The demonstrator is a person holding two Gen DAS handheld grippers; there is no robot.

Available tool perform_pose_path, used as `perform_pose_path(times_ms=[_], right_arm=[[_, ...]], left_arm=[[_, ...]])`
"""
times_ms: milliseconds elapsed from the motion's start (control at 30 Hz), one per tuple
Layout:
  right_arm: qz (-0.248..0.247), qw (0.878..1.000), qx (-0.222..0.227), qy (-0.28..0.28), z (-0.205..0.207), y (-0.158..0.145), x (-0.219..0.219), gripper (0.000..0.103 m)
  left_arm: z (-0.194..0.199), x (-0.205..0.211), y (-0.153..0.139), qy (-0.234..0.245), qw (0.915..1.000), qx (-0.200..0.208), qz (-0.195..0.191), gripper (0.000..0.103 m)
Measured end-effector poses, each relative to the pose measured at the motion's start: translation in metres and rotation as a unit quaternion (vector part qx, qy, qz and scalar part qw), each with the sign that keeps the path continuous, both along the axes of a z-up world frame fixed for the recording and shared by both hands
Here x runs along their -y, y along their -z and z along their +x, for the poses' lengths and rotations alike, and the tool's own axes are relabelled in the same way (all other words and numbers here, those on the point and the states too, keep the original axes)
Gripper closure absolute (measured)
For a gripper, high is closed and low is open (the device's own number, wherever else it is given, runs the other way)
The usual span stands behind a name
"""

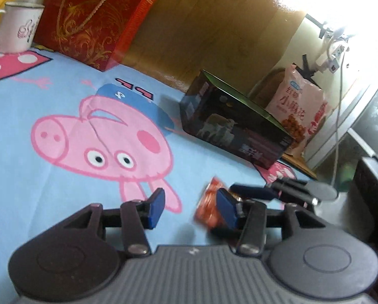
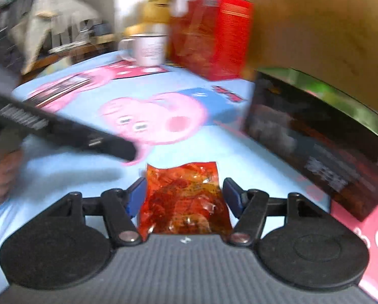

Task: Organize snacks

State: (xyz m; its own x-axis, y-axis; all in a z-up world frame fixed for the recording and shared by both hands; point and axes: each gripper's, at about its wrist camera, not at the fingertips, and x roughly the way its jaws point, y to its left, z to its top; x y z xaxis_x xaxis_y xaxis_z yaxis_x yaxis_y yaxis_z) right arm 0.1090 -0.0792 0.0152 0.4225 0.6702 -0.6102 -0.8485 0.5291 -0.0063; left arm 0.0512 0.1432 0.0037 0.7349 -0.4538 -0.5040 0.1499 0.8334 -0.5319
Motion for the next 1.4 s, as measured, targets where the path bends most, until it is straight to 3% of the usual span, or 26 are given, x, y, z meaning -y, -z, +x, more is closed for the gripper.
perform_pose_path(times_ms=[100, 400, 567, 700, 867, 1000, 1033, 1067, 1233, 1400], right_arm=[[0.002, 0.999, 0.012, -0.053, -0.026, 0.002, 0.004, 0.036], [0.041, 0.998, 0.045, -0.026, -0.045, 0.003, 0.021, 0.041], [0.047, 0.997, 0.049, -0.021, -0.047, 0.002, 0.021, 0.041], [0.053, 0.997, 0.047, -0.017, -0.051, 0.002, 0.028, 0.041], [0.061, 0.996, 0.049, -0.033, -0.059, 0.001, 0.033, 0.042], [0.060, 0.996, 0.053, -0.032, -0.061, 0.001, 0.033, 0.040], [0.060, 0.997, 0.048, -0.027, -0.059, 0.001, 0.033, 0.038], [0.059, 0.997, 0.043, -0.025, -0.056, 0.001, 0.034, 0.037], [0.052, 0.998, 0.043, -0.008, -0.064, 0.002, 0.041, 0.018], [0.028, 0.999, 0.017, 0.027, -0.078, 0.008, 0.059, 0.016]], left_arm=[[-0.005, 0.001, 0.002, 0.028, 0.9992, -0.013, -0.026, 0.048], [-0.013, 0.005, 0.009, 0.094, 0.9884, -0.064, -0.100, 0.047], [-0.011, 0.014, 0.008, 0.092, 0.9885, -0.069, -0.098, 0.048], [-0.012, 0.016, 0.008, 0.089, 0.9887, -0.073, -0.096, 0.061], [-0.011, 0.014, 0.007, 0.090, 0.9882, -0.071, -0.101, 0.062], [-0.014, 0.024, 0.004, 0.090, 0.9917, -0.060, -0.070, 0.080], [-0.014, 0.024, 0.004, 0.090, 0.9916, -0.060, -0.071, 0.089], [-0.014, 0.023, 0.006, 0.094, 0.9902, -0.063, -0.082, 0.092], [-0.017, 0.026, 0.013, 0.093, 0.9897, -0.074, -0.080, 0.095], [-0.023, 0.023, 0.013, 0.097, 0.9883, -0.071, -0.093, 0.096]])
